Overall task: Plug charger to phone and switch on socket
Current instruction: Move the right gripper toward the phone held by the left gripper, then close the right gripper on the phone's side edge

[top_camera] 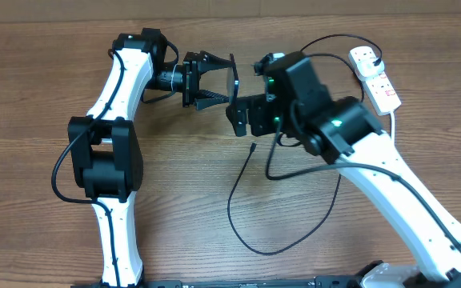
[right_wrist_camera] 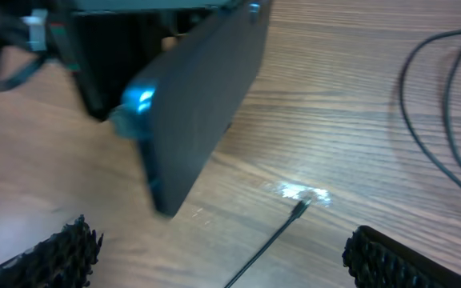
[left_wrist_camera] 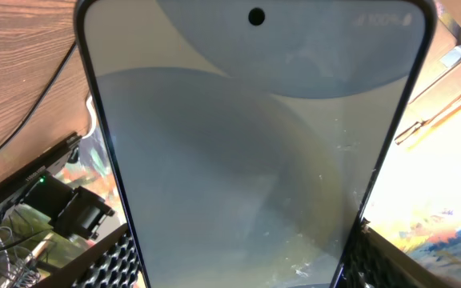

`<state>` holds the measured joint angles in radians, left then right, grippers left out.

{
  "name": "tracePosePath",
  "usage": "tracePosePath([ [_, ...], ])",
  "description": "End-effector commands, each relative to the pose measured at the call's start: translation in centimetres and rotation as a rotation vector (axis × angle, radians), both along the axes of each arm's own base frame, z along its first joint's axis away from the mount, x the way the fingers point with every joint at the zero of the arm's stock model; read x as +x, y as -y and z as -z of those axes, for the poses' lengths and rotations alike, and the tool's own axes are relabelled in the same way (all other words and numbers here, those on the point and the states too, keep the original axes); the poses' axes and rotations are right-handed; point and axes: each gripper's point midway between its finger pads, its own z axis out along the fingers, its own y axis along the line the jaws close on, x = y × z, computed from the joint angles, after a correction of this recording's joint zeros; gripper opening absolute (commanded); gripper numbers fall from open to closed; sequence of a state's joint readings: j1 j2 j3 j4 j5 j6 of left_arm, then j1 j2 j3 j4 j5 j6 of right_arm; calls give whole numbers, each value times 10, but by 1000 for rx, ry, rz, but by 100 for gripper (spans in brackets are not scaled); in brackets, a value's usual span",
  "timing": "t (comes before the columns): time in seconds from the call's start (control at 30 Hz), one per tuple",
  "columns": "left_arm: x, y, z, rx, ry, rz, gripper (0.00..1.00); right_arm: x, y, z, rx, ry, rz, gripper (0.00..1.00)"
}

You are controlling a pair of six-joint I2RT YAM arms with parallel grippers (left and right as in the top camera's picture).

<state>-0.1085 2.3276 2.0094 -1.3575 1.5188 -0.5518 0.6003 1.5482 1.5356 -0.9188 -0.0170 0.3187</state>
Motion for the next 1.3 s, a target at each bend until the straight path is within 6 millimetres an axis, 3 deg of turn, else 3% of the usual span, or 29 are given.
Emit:
tracePosePath([
  [0.0,5,-1,-12,-46,9,-8,64,9,1,-14,-28,82,88,100],
  [0.3,5,-1,-12,-42,9,-8,64,18,-5,-29,-6,183,268,94],
  [0.43,5,-1,-12,-42,9,-8,64,21,-18,-32,25,204,259,84],
  [0.63,4,0,-12,-42,10,-5,64,31,-14,-24,20,212,350,79],
  [0.87,3,5,-12,-45,29,7,64,40,-17,1,-42,193,359,77],
  [1.27,3,5,-3,7,34,11,64,43,-17,0,-57,211,348,63],
])
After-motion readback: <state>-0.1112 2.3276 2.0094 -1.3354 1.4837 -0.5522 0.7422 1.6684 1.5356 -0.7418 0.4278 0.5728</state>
